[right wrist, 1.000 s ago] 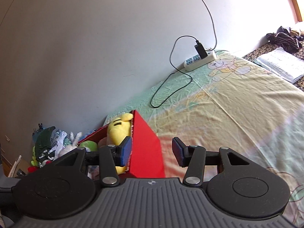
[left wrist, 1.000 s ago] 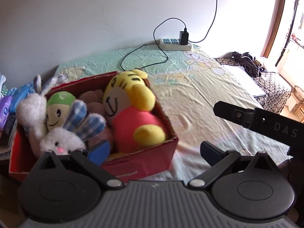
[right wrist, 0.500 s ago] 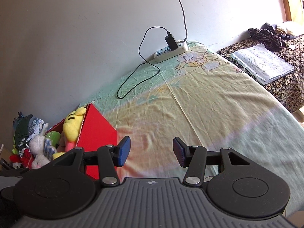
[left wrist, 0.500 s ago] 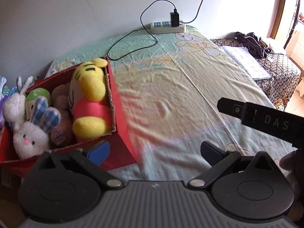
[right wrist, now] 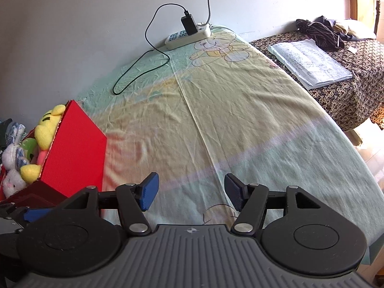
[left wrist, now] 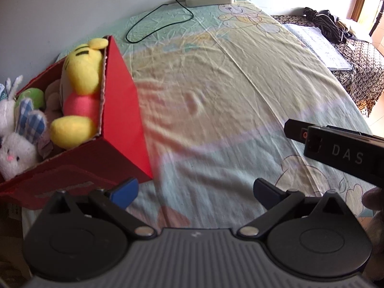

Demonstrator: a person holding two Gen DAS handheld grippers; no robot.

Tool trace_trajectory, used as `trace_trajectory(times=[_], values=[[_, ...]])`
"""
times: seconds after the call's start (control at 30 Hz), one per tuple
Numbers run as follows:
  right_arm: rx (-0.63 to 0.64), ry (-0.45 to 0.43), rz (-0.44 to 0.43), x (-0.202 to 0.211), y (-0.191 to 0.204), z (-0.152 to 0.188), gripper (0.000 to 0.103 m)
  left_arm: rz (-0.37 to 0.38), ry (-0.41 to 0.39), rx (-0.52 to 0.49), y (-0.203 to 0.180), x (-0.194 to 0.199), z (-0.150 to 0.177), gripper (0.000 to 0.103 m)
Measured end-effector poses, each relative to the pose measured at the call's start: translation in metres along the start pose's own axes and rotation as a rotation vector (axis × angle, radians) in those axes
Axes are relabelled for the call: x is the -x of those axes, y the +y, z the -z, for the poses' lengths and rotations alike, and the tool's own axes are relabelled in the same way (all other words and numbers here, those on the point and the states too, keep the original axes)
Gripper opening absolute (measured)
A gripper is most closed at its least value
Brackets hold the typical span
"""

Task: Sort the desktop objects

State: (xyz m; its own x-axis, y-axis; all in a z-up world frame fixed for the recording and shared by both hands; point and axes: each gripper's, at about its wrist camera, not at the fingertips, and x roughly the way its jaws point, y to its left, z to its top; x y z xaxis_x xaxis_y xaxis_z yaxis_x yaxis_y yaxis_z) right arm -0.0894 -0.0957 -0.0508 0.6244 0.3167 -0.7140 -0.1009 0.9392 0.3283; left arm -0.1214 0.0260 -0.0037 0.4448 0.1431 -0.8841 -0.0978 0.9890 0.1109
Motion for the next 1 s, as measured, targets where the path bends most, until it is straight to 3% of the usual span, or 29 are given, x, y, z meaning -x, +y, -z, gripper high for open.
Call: trace_trajectory(times=[0.2,0.53,1.0], values=[[0.011,0.029,0.02,-0.007,0.001,0.001,0.071,-0.02,0.053,0.005,0.0,-0.011,0.001,0.102],[0.083,0.017,-0.002,-0.009,0.019,0.001,0.073,-0.032,0.087,0.062,0.014,-0.019,0.008,0.102],[0.215,0.071,-0.036,-0.021,0.072,0.011,0.073,-0.07,0.102,0.187,0.067,-0.019,0.031,0.102]])
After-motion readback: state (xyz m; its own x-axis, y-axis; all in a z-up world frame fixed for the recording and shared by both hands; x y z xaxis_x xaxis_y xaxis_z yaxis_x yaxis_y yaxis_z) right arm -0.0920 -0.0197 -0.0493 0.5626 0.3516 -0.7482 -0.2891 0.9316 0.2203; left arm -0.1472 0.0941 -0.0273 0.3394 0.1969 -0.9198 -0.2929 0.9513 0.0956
